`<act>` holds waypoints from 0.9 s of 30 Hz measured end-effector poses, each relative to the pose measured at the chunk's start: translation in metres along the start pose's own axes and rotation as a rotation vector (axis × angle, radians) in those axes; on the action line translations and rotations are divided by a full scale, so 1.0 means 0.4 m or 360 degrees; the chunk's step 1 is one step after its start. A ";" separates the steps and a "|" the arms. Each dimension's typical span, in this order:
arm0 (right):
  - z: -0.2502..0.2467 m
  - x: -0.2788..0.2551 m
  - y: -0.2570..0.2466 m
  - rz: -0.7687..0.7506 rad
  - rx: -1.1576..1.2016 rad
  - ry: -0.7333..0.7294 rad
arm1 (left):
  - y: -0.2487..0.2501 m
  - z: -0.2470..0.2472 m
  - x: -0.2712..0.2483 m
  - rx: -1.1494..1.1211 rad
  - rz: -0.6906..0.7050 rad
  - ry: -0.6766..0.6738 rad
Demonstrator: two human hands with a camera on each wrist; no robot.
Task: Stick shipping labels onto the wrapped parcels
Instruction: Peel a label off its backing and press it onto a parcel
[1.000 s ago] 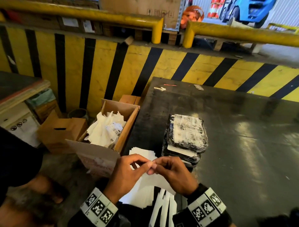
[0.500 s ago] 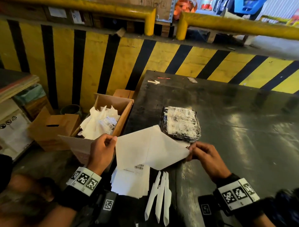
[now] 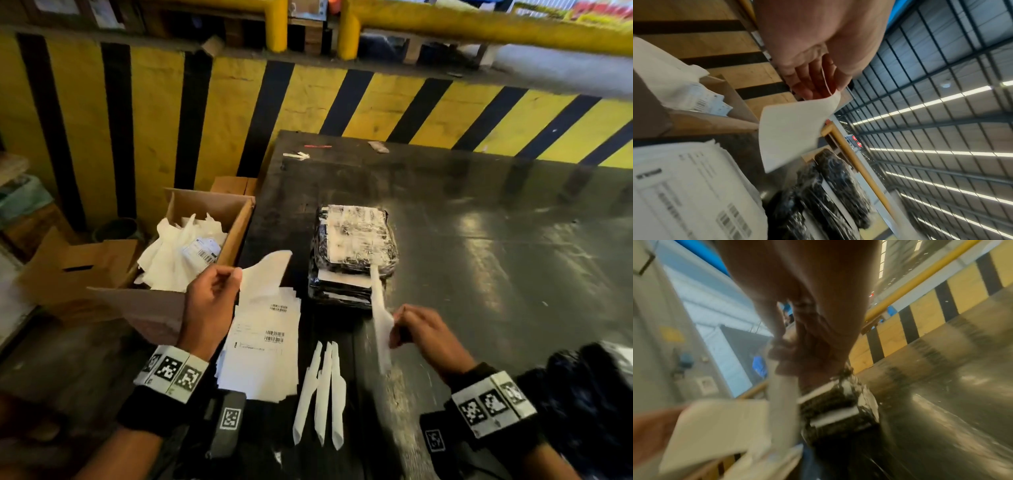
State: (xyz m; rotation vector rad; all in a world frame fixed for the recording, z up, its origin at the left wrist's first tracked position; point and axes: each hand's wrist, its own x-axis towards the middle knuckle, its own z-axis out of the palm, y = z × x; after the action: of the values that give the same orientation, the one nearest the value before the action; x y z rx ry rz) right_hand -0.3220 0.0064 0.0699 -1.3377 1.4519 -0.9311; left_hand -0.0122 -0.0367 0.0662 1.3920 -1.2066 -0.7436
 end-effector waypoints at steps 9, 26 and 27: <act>0.150 -0.007 0.162 0.0425 -0.1347 -0.0932 | 0.014 0.024 -0.084 -0.0020 0.0164 -0.0176; 0.143 0.022 -0.226 0.0162 0.0568 0.0026 | 0.188 0.101 -0.101 0.0115 0.1080 -0.0656; 0.142 0.027 -0.235 0.0088 0.0582 0.0069 | 0.187 0.111 -0.107 0.0148 0.1159 -0.0684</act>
State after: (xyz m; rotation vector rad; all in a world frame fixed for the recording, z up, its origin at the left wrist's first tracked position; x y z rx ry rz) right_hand -0.2401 -0.0126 0.1411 -1.0088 1.2689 -1.1324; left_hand -0.0844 -0.0022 0.1209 0.7682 -1.9527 -0.4700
